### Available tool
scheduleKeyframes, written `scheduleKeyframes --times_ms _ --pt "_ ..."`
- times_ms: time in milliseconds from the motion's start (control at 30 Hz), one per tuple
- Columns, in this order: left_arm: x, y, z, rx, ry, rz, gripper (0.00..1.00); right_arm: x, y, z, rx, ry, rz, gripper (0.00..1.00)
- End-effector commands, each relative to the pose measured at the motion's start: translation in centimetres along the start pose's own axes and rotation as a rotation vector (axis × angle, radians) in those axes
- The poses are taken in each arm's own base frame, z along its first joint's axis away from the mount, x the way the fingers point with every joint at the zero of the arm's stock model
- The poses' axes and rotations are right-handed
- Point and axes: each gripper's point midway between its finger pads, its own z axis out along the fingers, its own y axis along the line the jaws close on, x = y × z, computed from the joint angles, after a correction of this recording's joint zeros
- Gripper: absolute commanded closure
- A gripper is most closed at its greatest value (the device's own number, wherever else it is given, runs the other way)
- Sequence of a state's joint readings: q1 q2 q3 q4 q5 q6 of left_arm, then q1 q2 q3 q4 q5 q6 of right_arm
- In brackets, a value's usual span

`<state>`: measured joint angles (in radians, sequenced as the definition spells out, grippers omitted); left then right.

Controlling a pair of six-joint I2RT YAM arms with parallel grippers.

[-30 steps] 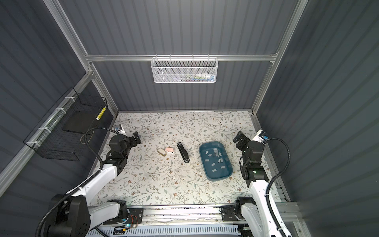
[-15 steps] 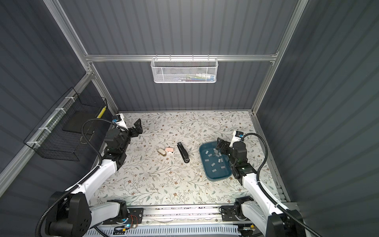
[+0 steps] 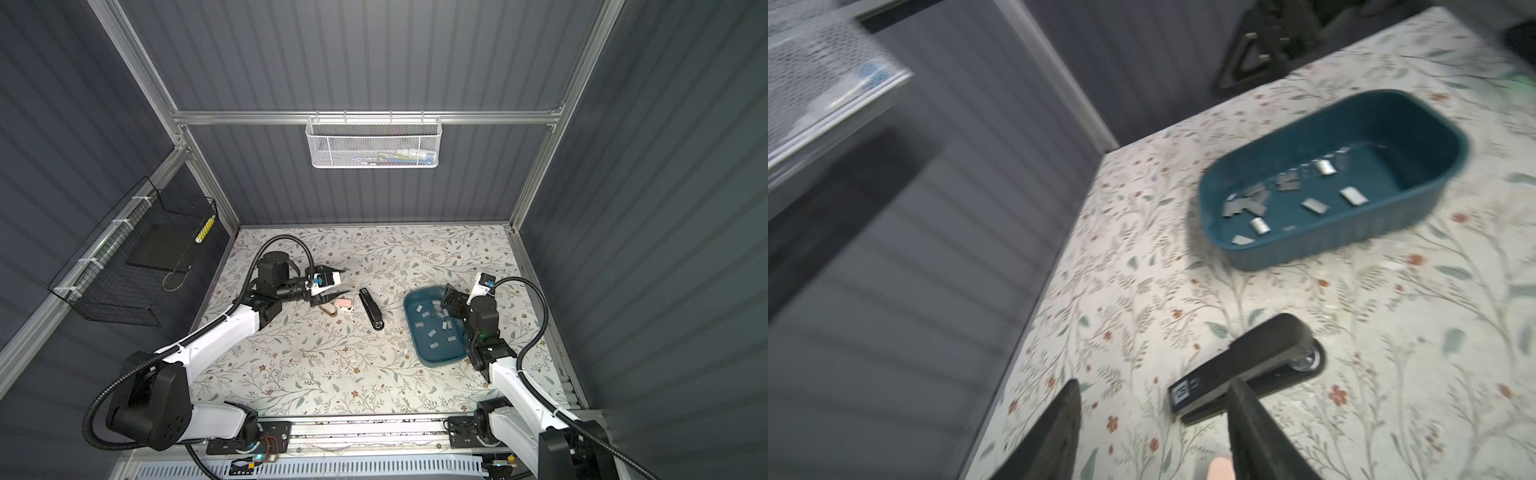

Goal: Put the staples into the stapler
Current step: 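Reach the left gripper down over the black stapler and close on it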

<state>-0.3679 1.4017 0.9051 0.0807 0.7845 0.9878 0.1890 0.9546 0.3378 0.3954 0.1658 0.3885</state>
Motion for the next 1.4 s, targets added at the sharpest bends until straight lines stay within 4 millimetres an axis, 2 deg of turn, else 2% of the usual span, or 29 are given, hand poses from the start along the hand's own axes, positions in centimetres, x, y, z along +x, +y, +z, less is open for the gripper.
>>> scheduleKeyframes --times_ms 0,167,433,600,767,867,967,1133,1367 --pt "-0.5 -4.5 0.0 0.233 -0.076 0.113 0.41 -0.8 0.2 -0.5 -0.012 -0.049 0.009 0.01" --pt "0.7 -6.9 2.6 0.361 0.032 0.163 0.40 -0.6 -0.1 -0.6 -0.009 -0.055 0.023 0.01" --pt "2.2 -8.6 6.3 0.492 0.172 0.243 0.38 -0.4 0.3 -0.2 -0.019 -0.033 0.016 0.01" --pt "5.0 -10.1 8.6 0.574 0.314 0.297 0.35 -0.4 0.4 -0.2 -0.023 -0.032 0.015 0.01" --pt "7.0 -10.6 9.6 0.646 0.412 0.322 0.35 -0.3 0.6 0.0 -0.032 -0.025 0.013 0.01" --pt "6.9 -10.4 10.4 0.675 0.421 0.332 0.35 -0.3 0.7 0.0 -0.034 -0.022 0.011 0.01" --pt "7.9 -10.9 10.7 0.714 0.480 0.350 0.36 -0.3 0.7 0.1 -0.033 -0.020 0.012 0.01" --pt "9.5 -11.9 10.9 0.788 0.562 0.358 0.44 -0.2 0.7 0.2 -0.032 -0.015 0.011 0.01" --pt "10.2 -12.9 11.3 0.841 0.614 0.379 0.67 -0.2 0.7 0.3 -0.029 -0.013 0.011 0.01"
